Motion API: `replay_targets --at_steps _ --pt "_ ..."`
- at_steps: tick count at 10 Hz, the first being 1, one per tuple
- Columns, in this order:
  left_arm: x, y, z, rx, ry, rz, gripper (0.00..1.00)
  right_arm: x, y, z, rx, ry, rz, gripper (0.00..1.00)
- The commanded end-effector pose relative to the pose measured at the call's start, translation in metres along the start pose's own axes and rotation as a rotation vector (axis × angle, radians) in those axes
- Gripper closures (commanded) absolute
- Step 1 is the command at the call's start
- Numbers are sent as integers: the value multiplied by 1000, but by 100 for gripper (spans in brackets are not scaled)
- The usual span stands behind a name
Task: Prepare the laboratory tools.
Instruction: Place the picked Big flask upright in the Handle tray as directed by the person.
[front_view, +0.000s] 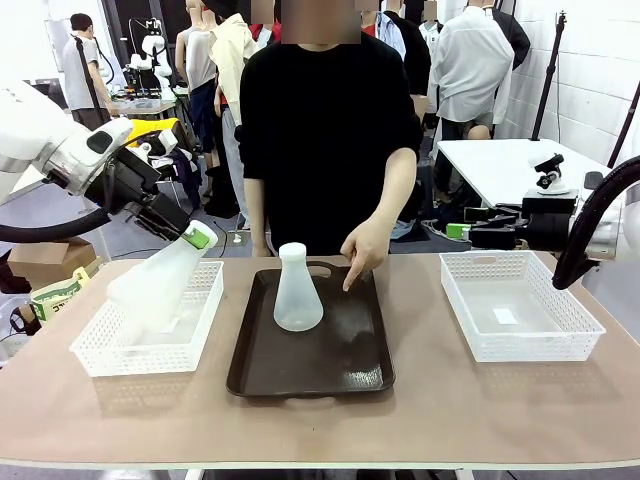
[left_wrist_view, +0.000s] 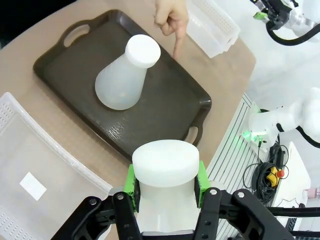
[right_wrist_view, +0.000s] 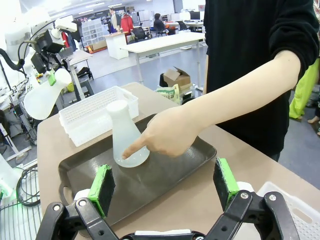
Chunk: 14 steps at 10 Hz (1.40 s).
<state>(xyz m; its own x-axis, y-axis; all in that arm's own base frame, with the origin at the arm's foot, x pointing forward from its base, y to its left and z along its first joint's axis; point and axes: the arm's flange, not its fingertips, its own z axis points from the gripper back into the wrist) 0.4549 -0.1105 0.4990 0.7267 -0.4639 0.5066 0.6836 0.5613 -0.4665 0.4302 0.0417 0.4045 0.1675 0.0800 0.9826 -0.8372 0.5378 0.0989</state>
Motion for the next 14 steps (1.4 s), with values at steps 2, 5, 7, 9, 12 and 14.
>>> replay_targets --at_steps 2,5,7,9,12,14 --pt "-4 -10 -39 -190 -3 -323 100 1 0 0 -4 15 -11 0" --pt "0 -31 -79 -360 -195 -622 100 1 0 0 -4 15 -11 0" --pt "4 -38 -93 -426 -337 -749 100 1 0 0 -4 15 -11 0" --pt "6 -26 -112 -434 -483 -794 100 1 0 0 -4 15 -11 0" --pt "8 -40 -102 -398 -414 -782 100 1 0 0 -4 15 -11 0" --pt "5 -29 -110 -409 -448 -780 100 1 0 0 -4 15 -11 0"
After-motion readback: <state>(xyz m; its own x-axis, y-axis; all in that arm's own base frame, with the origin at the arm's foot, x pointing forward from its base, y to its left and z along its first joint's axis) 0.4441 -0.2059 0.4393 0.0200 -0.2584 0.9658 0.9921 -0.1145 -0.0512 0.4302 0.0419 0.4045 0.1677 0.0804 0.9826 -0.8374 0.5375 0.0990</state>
